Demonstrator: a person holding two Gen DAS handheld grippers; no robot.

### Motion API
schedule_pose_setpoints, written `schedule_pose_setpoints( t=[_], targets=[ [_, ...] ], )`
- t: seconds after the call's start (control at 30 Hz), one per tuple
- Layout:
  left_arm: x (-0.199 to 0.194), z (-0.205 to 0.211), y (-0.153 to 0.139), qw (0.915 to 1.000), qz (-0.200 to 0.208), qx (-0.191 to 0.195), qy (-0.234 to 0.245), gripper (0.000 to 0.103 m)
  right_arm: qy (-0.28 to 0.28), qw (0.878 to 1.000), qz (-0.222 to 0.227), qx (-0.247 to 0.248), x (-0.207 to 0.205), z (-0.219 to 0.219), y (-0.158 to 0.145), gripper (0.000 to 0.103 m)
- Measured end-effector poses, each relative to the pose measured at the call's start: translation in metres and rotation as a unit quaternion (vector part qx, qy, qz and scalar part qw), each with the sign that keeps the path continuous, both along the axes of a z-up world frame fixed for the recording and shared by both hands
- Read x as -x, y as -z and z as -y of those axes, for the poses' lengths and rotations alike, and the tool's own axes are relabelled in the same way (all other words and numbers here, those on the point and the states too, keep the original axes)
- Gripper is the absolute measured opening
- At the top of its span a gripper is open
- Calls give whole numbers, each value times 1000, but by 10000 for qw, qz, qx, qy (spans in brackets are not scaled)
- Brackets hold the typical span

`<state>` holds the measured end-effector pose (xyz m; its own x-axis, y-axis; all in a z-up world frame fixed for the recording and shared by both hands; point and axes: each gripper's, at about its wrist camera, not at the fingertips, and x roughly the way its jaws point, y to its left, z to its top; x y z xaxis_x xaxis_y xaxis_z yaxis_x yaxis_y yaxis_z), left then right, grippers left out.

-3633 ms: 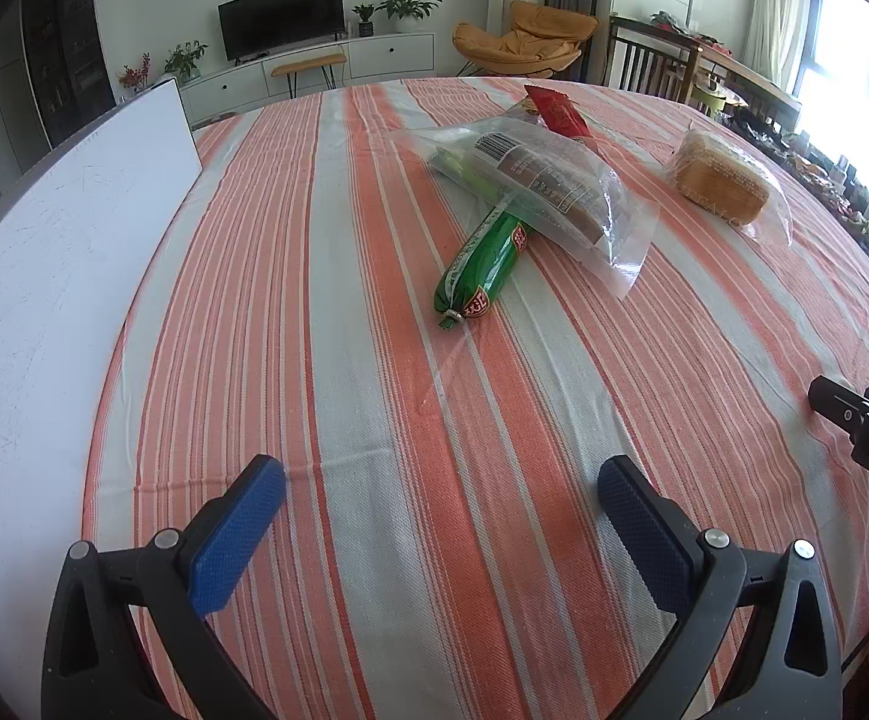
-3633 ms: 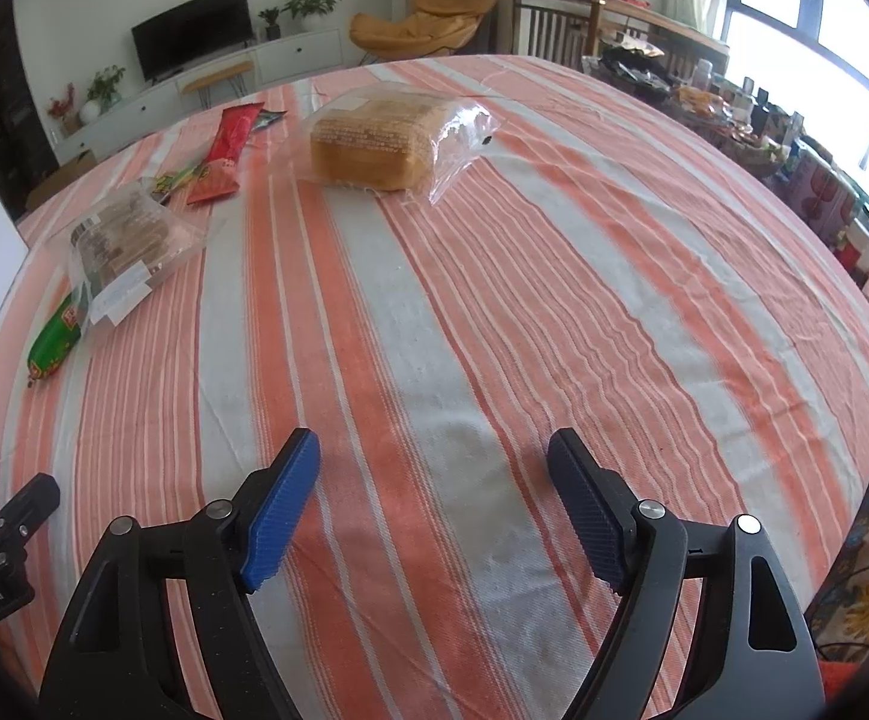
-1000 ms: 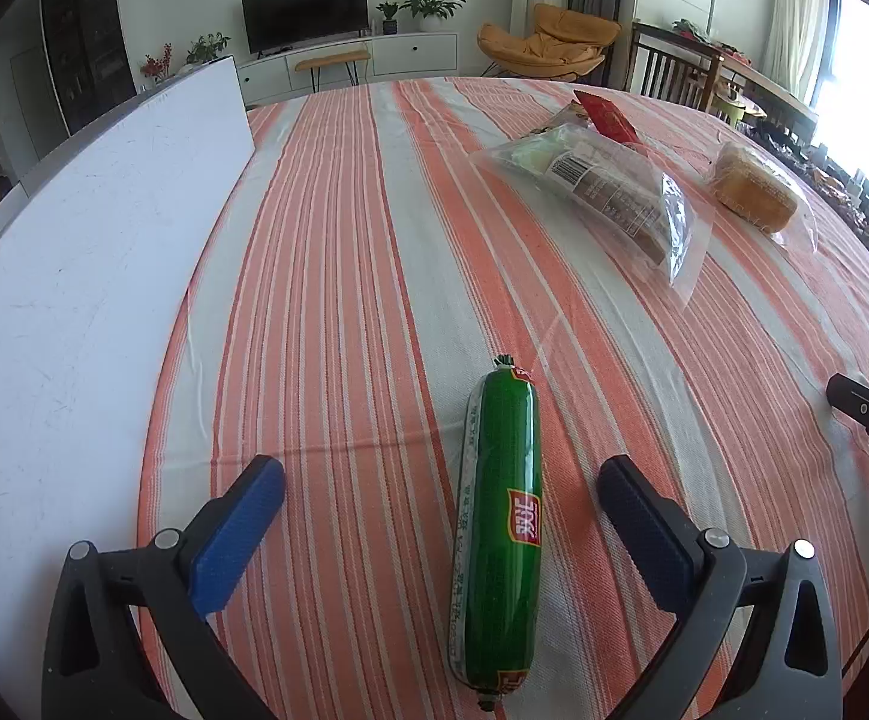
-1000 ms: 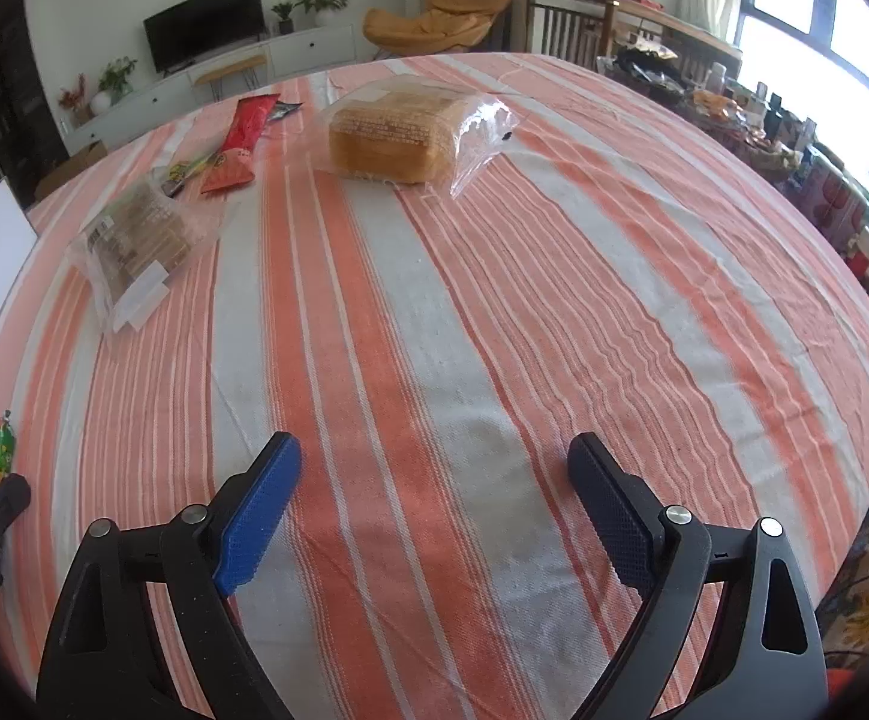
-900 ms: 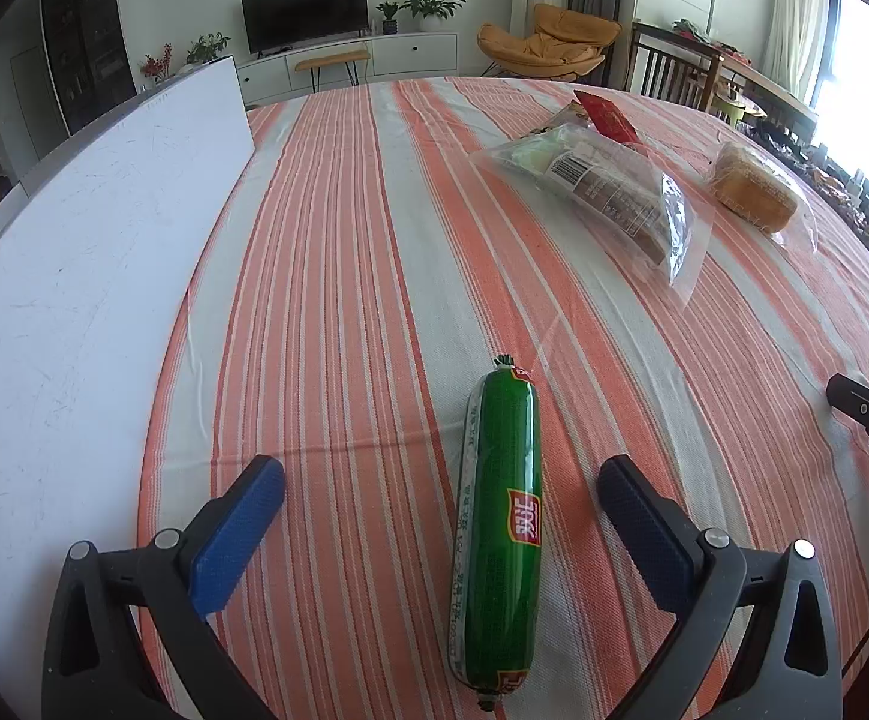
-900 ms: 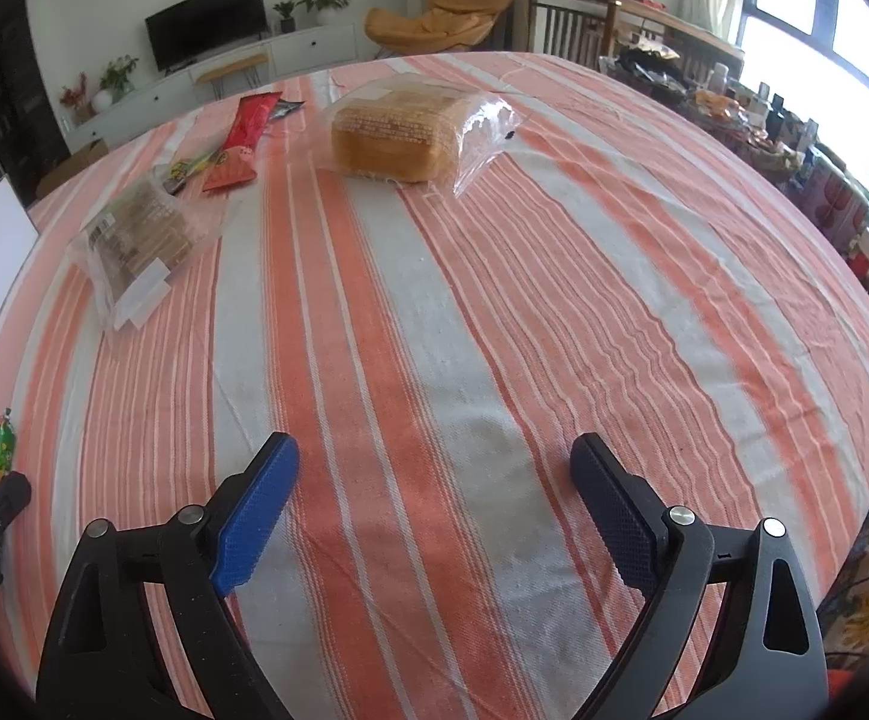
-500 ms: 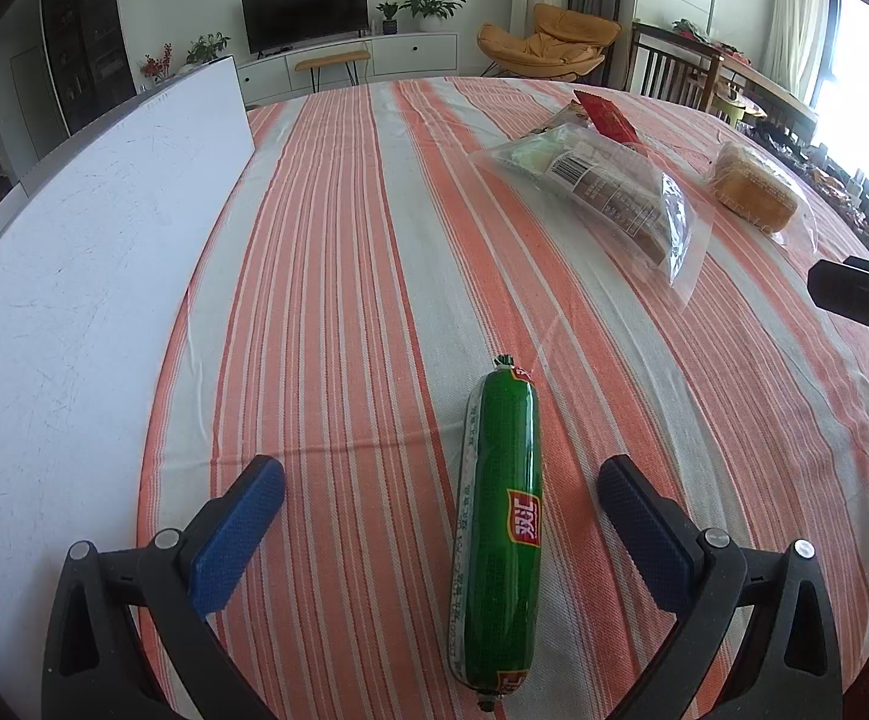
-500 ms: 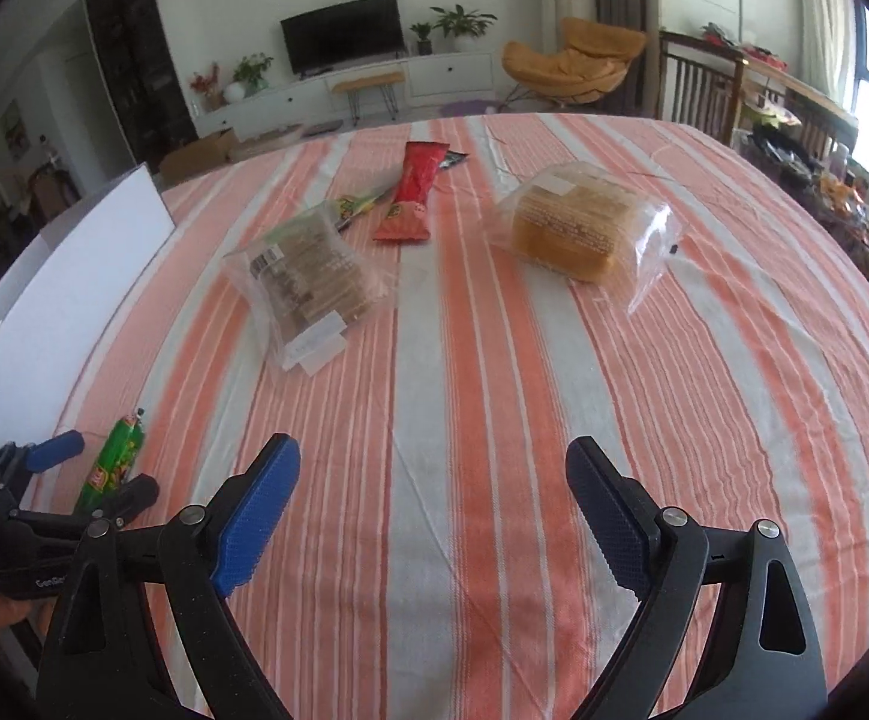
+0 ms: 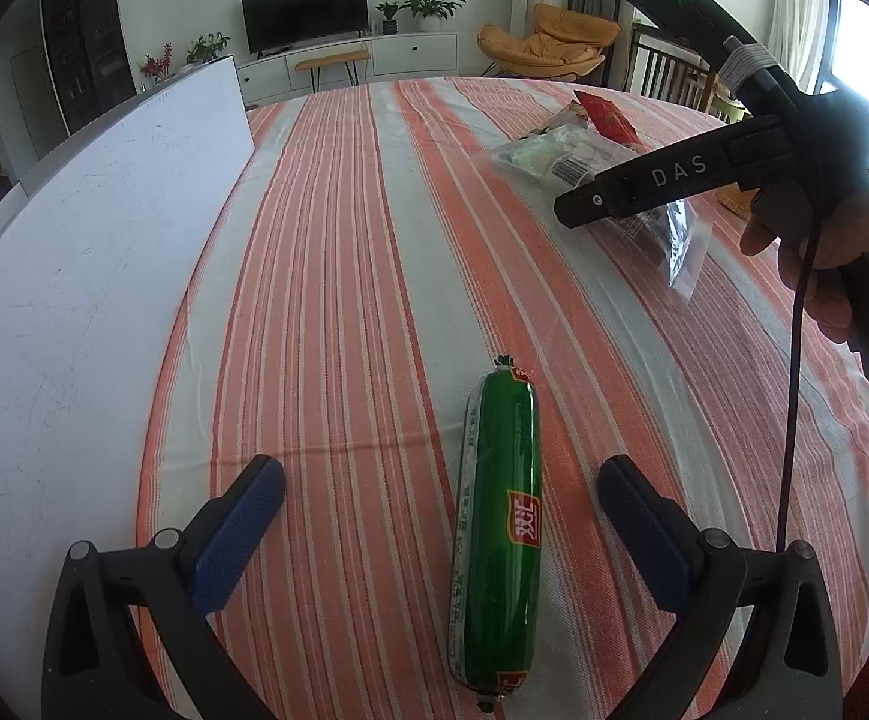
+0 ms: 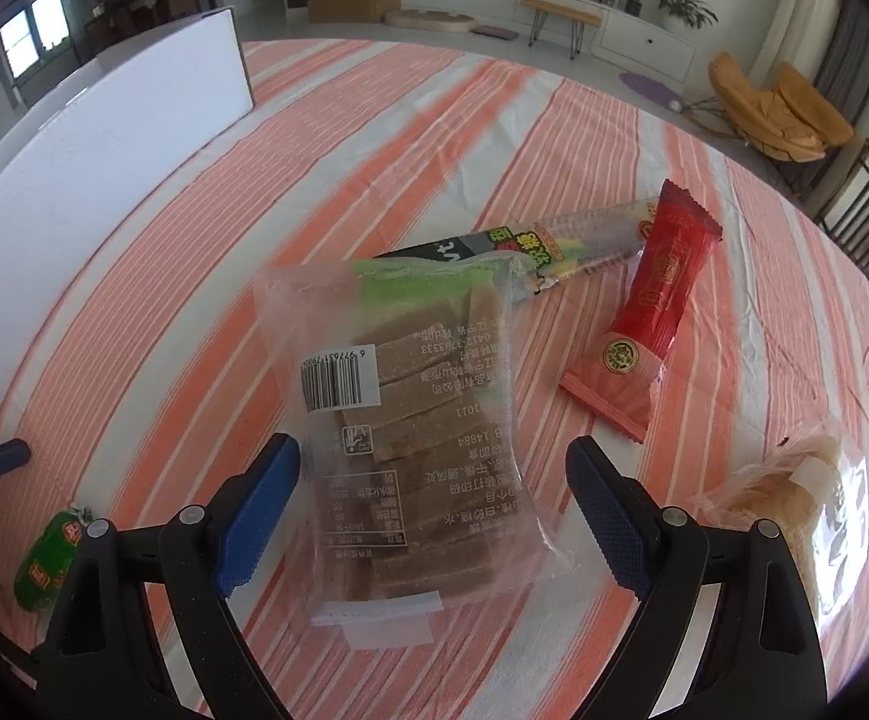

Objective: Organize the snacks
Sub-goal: 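Grasp the clear bag of brown biscuits with the right tool while the left tool holds the sausage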

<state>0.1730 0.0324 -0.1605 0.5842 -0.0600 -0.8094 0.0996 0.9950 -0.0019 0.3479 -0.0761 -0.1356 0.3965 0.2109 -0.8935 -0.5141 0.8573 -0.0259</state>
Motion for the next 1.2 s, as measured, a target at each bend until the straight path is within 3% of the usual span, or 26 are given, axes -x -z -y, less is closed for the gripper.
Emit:
schedule_pose_setpoints(
  t=[0.07, 0.13, 0.2, 0.37, 0.5, 0.7, 0.73, 0.9, 0.97, 1.07, 1.2],
  targets=[
    [0, 0, 0, 10000, 0, 0, 0, 103, 231, 9994, -182, -174, -2, 0, 4, 91],
    [0, 0, 0, 10000, -1, 0, 0, 103, 411, 9989, -67, -229, 4, 3, 2, 86],
    [0, 0, 0, 10000, 0, 1, 0, 103, 625, 9978, -6, -233, 9, 9, -4, 60],
    [0, 0, 0, 10000, 0, 1, 0, 103, 1418, 9887, -181, -458, 41, 39, -11, 51],
    [0, 0, 0, 10000, 1, 1, 0, 103, 2025, 9772, -91, -628, 102, 65, -23, 49],
    [0, 0, 0, 10000, 1, -1, 1, 103, 2466, 9651, 405, -779, 180, 80, -20, 50],
    [0, 0, 0, 10000, 1, 2, 1, 103, 2485, 9643, 382, -832, 184, 81, -15, 51],
    [0, 0, 0, 10000, 2, 3, 2, 103, 2578, 9591, 660, -964, 186, 86, -9, 76],
    [0, 0, 1, 10000, 1, 2, 1, 103, 2484, 9616, 756, -885, 185, 81, -5, 80],
    [0, 0, 0, 10000, 1, 3, 2, 103, 2279, 9692, 902, -260, 183, 62, 2, 86],
    [0, 0, 0, 10000, 1, 4, 2, 103, 2301, 9686, 883, -333, 184, 66, 3, 89]
  ],
)
